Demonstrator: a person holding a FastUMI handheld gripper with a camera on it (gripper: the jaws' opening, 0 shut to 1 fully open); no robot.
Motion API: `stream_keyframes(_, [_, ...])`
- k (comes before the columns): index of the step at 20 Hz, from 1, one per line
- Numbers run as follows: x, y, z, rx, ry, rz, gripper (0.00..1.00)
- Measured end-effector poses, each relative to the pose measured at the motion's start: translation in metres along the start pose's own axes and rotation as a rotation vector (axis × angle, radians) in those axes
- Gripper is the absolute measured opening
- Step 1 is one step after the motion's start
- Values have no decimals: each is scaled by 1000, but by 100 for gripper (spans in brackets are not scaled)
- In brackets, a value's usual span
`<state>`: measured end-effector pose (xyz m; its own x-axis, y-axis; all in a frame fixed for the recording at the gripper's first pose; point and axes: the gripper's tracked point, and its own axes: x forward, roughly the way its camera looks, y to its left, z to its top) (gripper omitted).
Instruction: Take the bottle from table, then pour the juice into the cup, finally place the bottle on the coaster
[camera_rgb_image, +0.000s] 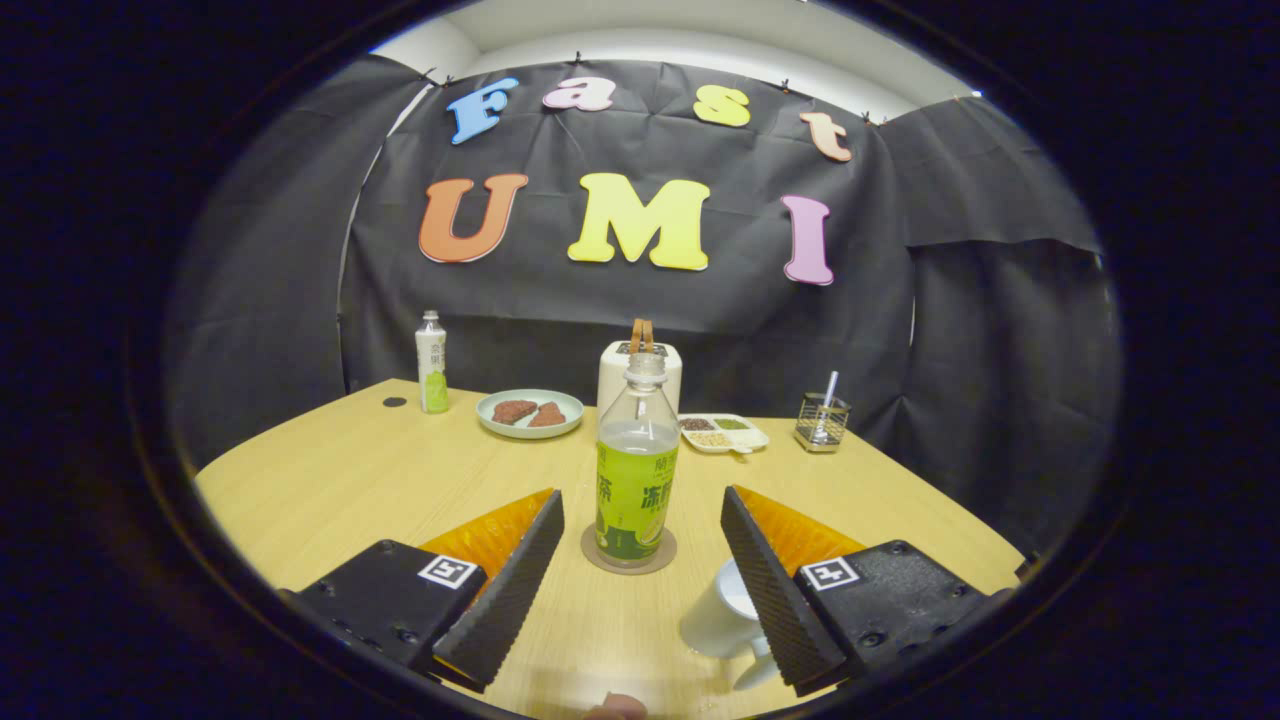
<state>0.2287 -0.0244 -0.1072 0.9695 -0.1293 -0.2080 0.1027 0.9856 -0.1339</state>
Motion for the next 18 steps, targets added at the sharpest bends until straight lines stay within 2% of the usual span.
stream_keyframes(3, [-38, -6, 3, 18, -17, 1, 100])
stream_keyframes(6, [-79, -10, 2, 78, -32, 44, 100])
stream_keyframes(11, [-142, -40, -1, 54, -53, -1, 100])
stream_keyframes(13, [-163, -35, 7, 68, -85, 28, 100])
stream_keyframes(15, [-182, -42, 11, 53, -91, -2, 100])
stream_keyframes(18, [-208, -26, 19, 69, -116, 28, 100])
